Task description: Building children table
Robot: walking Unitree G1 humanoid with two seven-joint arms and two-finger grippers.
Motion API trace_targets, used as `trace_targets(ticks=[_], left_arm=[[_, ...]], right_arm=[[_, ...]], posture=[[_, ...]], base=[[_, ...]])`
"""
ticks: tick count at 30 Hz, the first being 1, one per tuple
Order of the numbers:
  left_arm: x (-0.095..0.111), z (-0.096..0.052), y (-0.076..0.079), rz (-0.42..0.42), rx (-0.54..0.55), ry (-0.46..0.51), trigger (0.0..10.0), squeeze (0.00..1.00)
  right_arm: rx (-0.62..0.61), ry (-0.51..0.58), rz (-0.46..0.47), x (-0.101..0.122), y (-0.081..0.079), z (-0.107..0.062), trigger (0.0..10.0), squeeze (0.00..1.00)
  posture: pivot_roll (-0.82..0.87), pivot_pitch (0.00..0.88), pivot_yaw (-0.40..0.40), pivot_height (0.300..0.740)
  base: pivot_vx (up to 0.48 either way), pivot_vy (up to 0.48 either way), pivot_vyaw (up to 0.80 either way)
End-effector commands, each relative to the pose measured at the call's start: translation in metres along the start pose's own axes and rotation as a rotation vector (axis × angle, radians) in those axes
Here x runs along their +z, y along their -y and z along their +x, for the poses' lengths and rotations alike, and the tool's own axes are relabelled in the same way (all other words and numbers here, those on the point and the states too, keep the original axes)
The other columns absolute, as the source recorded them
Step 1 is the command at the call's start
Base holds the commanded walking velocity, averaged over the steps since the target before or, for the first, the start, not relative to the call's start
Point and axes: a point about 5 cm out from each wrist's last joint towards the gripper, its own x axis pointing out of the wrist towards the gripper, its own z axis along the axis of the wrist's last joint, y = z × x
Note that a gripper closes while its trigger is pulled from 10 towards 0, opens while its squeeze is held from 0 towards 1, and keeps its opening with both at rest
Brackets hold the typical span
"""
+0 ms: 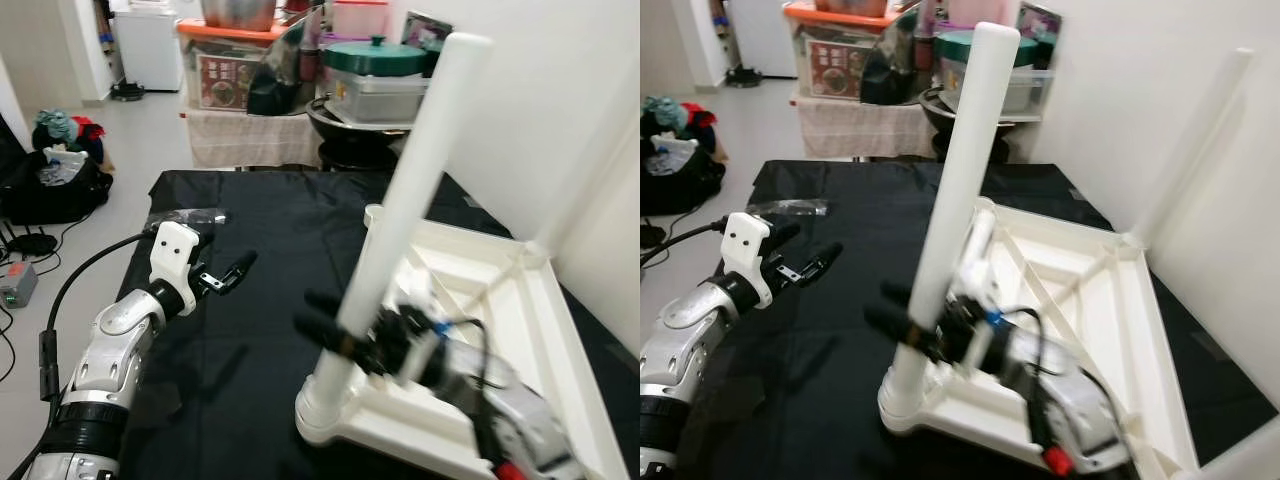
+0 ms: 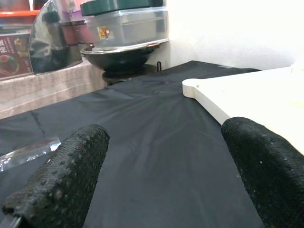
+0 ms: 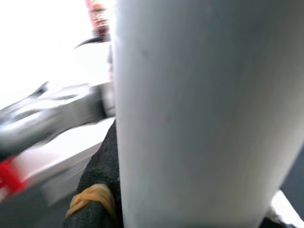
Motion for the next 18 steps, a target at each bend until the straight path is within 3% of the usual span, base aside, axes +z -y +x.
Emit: trace_targets(ticks=[1,2,3,4,6,7,10,18], left_arm=[[-0.002,-0.004,-0.003,-0.008,0.016,-0.005,10.0,0.0],[-0.002,-0.003,-0.003,-0.005,0.019,-0.006,10.0,0.0],[-0.002,-0.003,-0.003,-0.005,0.019,-0.006,10.0,0.0],[-0.002,0.0,-0.002,0.002,0.02,-0.006,10.0,0.0],[-0.002,0.0,-0.002,0.002,0.02,-0.006,10.0,0.0],[-0.001,0.001,-0.001,0.006,0.02,-0.003,10.0,0.0],[0.001,0.003,-0.004,0.012,0.044,0.003,10.0,0.0],[-0.002,0.002,-0.01,0.019,0.103,-0.006,10.0,0.0]], right_arm=[[-0.444,-0.2,-0.115,-0.021,0.047,-0.024,0.0,0.0],[-0.612,-0.192,-0.117,-0.022,0.056,-0.03,0.0,0.0],[-0.612,-0.192,-0.117,-0.022,0.056,-0.03,0.0,0.0],[-0.837,-0.178,-0.114,-0.024,0.066,-0.043,0.0,0.0],[-0.837,-0.178,-0.114,-0.024,0.066,-0.043,0.0,0.0],[-0.934,-0.171,-0.119,-0.024,0.071,-0.05,0.0,0.0],[-1.037,-0.116,-0.189,-0.015,0.075,-0.056,0.0,0.0],[-1.105,-0.092,-0.333,-0.003,0.069,-0.056,0.0,0.0]], posture=[[0.09,0.0,-0.093,0.74],[0.09,0.0,-0.092,0.74],[0.09,0.0,-0.092,0.74],[0.08,0.0,-0.089,0.74],[0.08,0.0,-0.089,0.74],[0.08,0.0,-0.089,0.74],[0.08,0.0,-0.09,0.74],[0.07,0.0,-0.093,0.74]], base=[[0.0,0.0,0.0],[0.0,0.0,0.0],[0.0,0.0,0.0],[0.0,0.0,0.0],[0.0,0.0,0.0],[0.0,0.0,0.0],[0.0,0.0,0.0],[0.0,0.0,0.0]])
